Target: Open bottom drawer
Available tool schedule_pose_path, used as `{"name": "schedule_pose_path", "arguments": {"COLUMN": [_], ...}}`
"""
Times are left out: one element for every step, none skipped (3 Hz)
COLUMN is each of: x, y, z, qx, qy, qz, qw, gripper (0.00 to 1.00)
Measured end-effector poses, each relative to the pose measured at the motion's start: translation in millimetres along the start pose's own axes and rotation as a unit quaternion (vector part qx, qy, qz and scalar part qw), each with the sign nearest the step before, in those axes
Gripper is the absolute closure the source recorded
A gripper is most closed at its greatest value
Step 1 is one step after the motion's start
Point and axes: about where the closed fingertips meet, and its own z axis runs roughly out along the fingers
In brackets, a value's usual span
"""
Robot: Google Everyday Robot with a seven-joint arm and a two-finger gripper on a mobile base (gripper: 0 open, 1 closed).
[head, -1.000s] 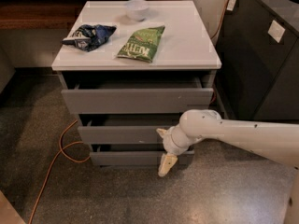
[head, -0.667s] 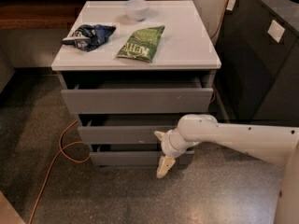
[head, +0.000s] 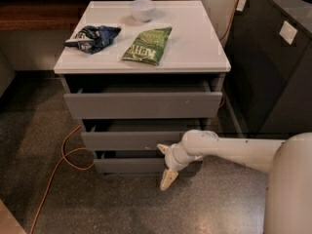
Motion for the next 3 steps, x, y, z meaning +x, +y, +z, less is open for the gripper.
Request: {"name": "schedule_pose_path", "arguments": {"x": [11, 25, 46], "y": [-2, -2, 3], "z": [22, 44, 83], "qx": [-0.005, -0.001, -0.004], "qy": [-0.01, -0.015, -0.001], "qz": [-0.002, -0.014, -0.028], "qw": [0.9999, 0.9998, 0.9996], "gripper": [0.0, 0.0, 0.0]}}
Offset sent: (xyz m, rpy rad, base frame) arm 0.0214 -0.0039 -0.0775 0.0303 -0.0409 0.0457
